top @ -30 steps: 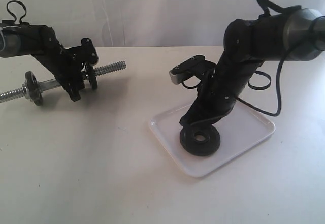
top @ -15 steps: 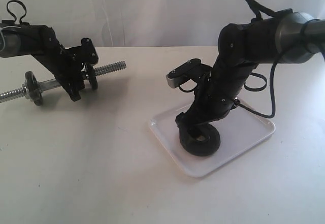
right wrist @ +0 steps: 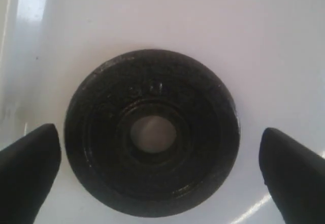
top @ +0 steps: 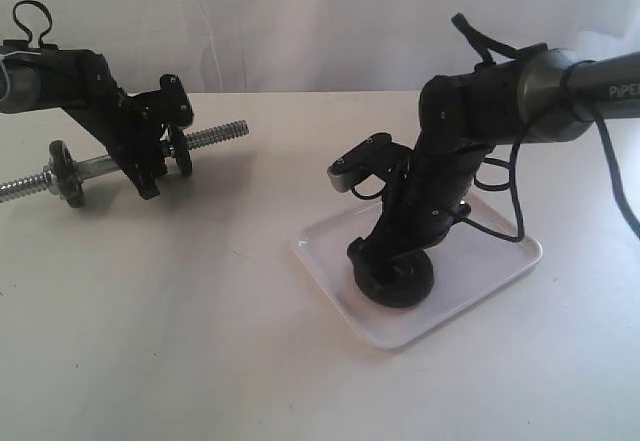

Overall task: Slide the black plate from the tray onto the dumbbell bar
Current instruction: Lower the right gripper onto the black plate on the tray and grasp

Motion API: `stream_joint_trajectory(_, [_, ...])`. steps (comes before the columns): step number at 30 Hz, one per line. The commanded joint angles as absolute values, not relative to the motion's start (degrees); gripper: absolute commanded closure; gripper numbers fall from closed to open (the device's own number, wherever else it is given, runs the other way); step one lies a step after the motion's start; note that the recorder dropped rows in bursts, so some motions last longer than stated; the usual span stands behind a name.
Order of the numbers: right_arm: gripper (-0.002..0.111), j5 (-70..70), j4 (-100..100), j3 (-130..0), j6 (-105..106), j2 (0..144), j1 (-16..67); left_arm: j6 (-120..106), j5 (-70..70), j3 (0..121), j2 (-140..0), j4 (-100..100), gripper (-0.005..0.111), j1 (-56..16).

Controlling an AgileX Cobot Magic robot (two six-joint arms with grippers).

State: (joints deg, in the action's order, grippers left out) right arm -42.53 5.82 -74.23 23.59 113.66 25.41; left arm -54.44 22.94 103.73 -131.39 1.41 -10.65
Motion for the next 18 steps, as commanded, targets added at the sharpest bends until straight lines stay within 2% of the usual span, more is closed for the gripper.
stream_joint_trajectory(1, [0.006,-41.2,4.5,-74.8,22.9,114.5,25.7,-54.0,23.8,103.4,-132.9,2.9,0.107,-10.5])
stream_joint_trajectory(13, [0.007,-41.9,4.2,-74.8,22.8,117.8,25.7,-54.0,23.8,103.4,-132.9,2.9,0.107,-10.5])
stream_joint_trajectory(17, [0.018,-42.1,4.1,-74.8,22.9,117.8,25.7,-54.0,23.8,103.4,-132.9,2.9,0.107,-10.5])
stream_joint_trajectory(18, [0.025,-42.3,4.1,-74.8,22.9,117.8,25.7,-54.0,23.8,103.4,-132.9,2.9,0.107,-10.5])
